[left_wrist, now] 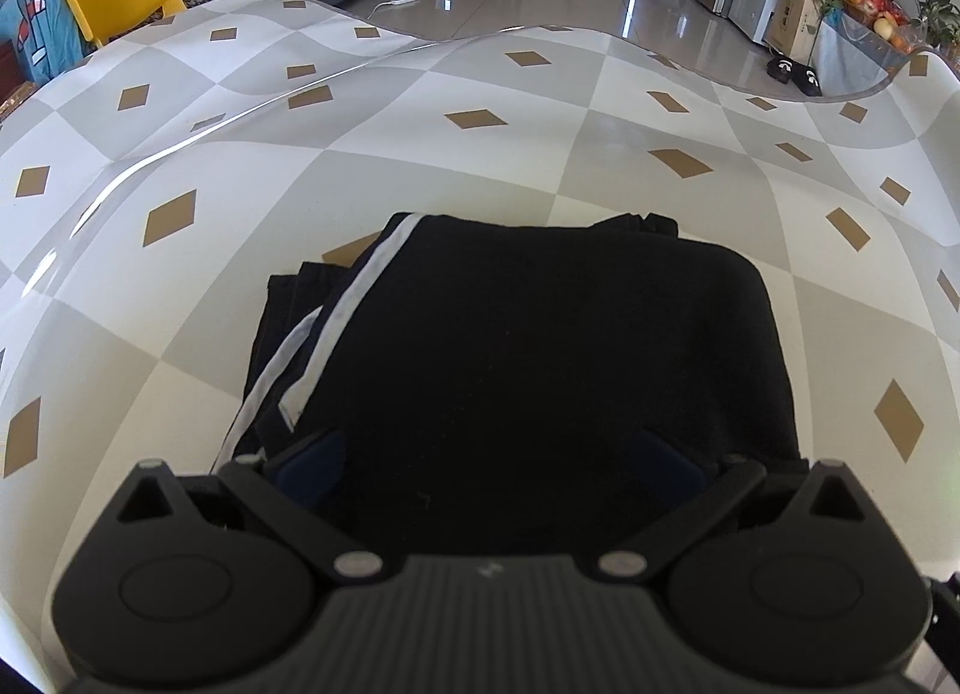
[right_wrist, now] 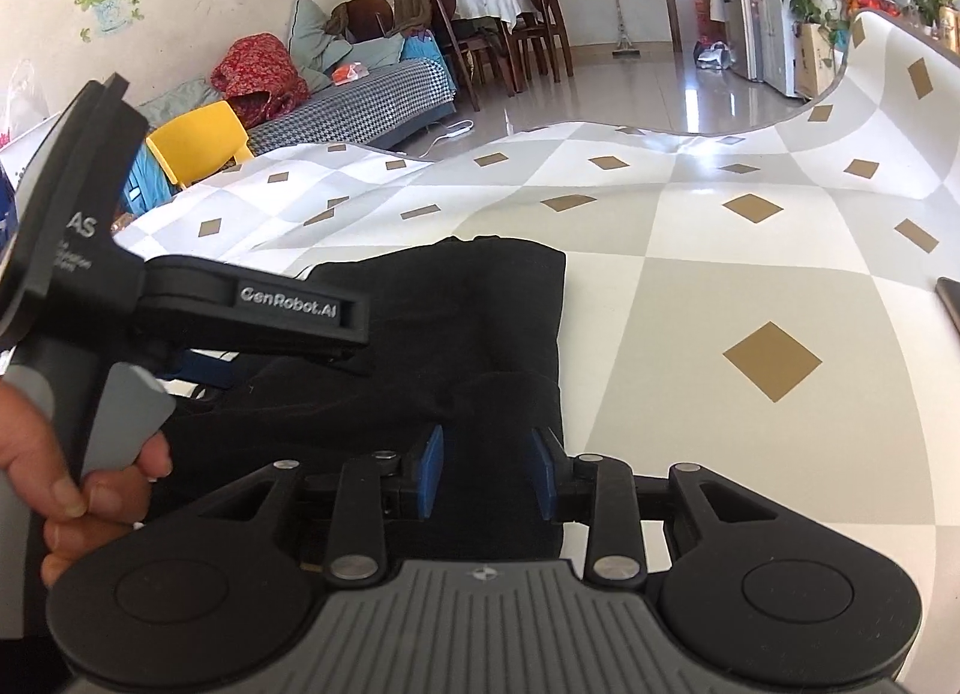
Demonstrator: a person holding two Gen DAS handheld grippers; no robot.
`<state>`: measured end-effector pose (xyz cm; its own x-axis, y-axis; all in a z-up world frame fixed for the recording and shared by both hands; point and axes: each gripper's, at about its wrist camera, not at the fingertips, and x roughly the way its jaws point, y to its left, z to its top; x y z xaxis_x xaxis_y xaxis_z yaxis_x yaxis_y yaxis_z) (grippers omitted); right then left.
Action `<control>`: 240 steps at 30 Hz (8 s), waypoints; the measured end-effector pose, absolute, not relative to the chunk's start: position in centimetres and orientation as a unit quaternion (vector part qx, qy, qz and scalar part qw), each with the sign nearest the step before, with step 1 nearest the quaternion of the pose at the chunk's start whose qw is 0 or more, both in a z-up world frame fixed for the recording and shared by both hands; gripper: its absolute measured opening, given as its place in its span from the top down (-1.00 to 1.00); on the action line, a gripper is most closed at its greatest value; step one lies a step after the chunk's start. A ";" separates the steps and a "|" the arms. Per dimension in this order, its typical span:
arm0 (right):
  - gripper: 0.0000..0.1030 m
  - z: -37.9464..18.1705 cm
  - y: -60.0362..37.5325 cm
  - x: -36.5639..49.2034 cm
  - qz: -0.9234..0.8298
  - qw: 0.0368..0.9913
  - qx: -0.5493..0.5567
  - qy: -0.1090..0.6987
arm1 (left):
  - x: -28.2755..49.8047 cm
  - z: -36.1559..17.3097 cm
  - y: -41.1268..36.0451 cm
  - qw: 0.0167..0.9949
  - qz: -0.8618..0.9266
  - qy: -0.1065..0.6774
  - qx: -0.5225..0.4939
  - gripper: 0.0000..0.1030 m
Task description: Fold clothes
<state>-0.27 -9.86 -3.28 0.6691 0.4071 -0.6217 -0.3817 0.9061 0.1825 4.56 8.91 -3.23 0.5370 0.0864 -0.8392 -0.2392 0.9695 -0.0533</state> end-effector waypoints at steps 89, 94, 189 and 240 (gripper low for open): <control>0.16 -0.3 -11.0 -0.8 0.185 0.888 0.041 0.419 | -8.8 -3.9 7.7 0.838 0.103 0.535 -0.036 -1.00; 0.16 -0.4 -10.6 -0.5 0.197 0.882 0.018 0.428 | -9.0 -3.8 7.6 0.837 0.100 0.536 -0.035 -1.00; 0.14 -1.9 -10.7 2.0 0.217 0.840 0.027 0.496 | -7.2 -4.1 10.8 0.838 0.094 0.518 -0.146 -1.00; 0.53 -4.3 -9.3 12.0 0.243 0.866 0.068 0.432 | 0.5 -5.6 16.4 0.872 0.048 0.417 -0.251 -1.00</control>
<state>11.96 -9.29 -4.25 0.5089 0.4795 -0.7149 -0.3621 0.8727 0.3276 0.52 16.42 -5.56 0.6481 -0.1253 -0.7512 -0.2924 0.8698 -0.3974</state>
